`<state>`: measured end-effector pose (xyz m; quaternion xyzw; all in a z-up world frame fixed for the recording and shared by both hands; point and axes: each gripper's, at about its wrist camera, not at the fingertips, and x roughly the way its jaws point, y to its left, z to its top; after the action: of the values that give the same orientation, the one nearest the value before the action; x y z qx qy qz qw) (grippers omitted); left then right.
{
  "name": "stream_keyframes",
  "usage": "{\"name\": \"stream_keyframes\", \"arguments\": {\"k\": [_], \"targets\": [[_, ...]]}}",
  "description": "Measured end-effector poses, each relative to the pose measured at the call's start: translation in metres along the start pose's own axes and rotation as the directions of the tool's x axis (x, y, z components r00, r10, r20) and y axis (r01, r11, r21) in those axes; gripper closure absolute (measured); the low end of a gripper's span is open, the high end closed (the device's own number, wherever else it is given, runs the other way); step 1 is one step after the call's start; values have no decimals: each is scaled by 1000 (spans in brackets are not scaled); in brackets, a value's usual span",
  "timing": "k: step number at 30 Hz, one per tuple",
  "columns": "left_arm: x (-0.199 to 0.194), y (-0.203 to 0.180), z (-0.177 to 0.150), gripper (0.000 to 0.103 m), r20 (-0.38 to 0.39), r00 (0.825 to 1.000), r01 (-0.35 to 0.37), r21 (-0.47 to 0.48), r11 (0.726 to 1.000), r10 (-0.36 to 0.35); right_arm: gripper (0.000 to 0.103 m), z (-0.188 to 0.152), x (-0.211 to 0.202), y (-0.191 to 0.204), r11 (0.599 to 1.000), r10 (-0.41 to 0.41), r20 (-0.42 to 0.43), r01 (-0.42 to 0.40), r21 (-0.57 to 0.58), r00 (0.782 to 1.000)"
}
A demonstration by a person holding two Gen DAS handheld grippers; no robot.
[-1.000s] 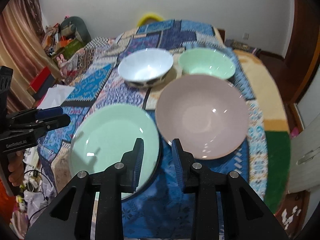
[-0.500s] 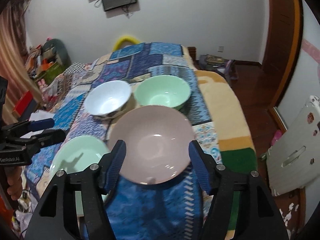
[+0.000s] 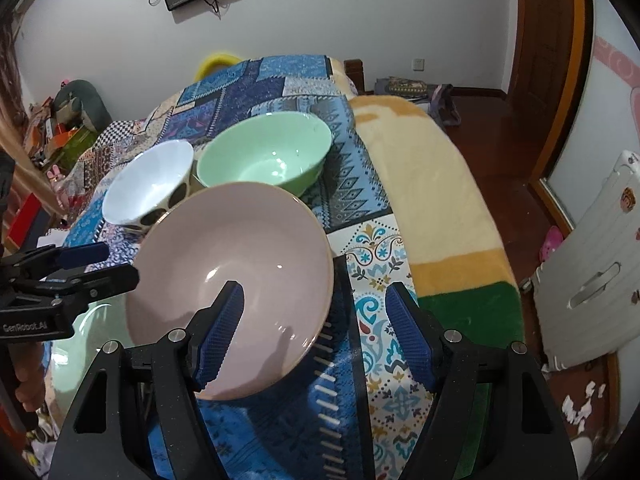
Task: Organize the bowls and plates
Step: 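Grasp the pink bowl rim with both grippers, then lift and carry the pink bowl over the mint green plate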
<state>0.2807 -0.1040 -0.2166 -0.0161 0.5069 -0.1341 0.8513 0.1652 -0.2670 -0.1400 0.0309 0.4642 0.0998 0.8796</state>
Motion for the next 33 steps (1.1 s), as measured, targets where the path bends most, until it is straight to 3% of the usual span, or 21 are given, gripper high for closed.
{"name": "stream_keyframes", "arguments": {"k": [2,3,11,17,23,33], "targets": [[8,0,1,27,-11,1000,3,-4,1000,-3,35,-1,3,-2,1000,5,-3,-5,6,1000],[11,0,2,29,-17,1000,3,-5,1000,-3,41,-2,4,-2,1000,7,-4,-7,8,1000],[30,0,1,69,-66,997,33,-11,999,-33,68,-4,13,-10,997,62,-27,-60,49,998],[36,-3,-1,88,-79,994,69,0,998,-69,80,-8,25,-8,993,105,-65,-102,57,992],[36,-6,0,91,-77,995,58,2,998,-58,86,-10,28,-9,988,129,-68,-123,93,989],[23,-10,-2,90,-62,996,69,-2,998,-69,86,-7,18,-9,987,129,-57,-123,107,990]]}}
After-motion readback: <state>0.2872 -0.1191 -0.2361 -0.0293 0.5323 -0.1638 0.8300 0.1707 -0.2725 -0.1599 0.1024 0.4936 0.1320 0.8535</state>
